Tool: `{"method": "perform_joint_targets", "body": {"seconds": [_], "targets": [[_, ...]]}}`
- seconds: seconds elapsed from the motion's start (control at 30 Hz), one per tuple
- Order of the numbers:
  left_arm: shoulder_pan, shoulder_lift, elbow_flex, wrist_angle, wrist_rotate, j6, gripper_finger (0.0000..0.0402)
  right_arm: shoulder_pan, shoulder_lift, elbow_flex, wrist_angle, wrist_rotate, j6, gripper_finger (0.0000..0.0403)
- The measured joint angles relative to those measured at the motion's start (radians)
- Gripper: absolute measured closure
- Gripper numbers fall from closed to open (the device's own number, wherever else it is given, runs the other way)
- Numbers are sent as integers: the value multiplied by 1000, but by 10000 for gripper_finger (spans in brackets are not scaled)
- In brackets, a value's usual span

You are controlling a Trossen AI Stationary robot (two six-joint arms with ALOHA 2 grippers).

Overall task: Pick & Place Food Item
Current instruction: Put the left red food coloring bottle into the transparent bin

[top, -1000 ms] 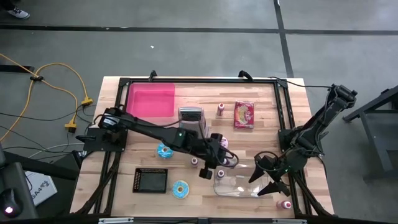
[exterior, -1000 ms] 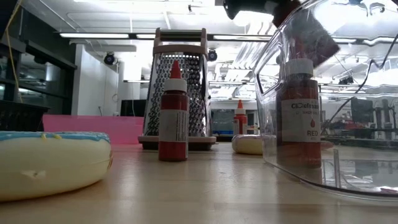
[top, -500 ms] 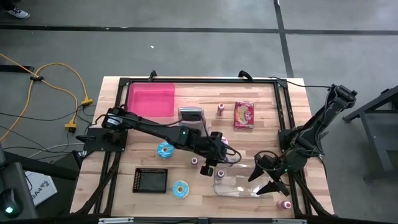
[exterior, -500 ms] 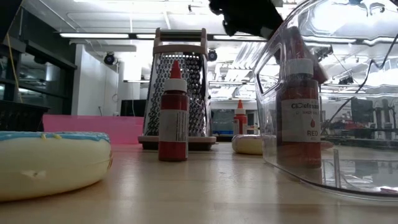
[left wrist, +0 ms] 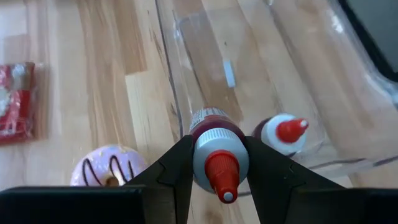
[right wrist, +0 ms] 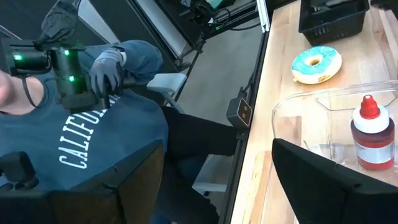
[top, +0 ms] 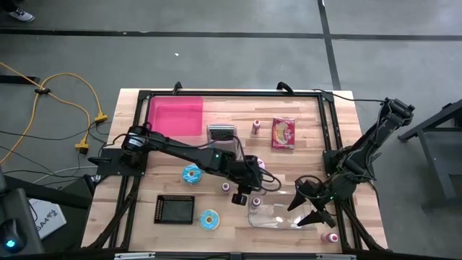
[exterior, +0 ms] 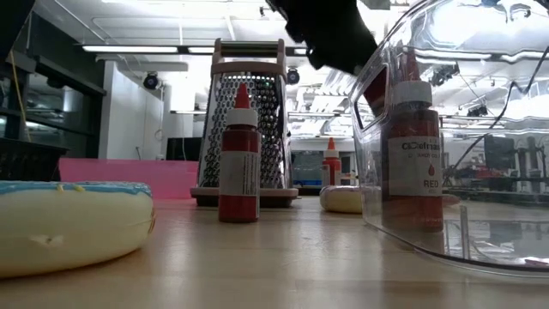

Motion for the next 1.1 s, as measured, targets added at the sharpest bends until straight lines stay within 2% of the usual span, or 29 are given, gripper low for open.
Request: {"method": "perform_joint_targets", "body": {"seconds": [0.27,1.1], "targets": [[0,9,2,-10,44,-17,284,0,0,0,-1,4,0,115],[0,19,0,-16,50,-50,264,0,0,0,-1,19,-19,115]]}}
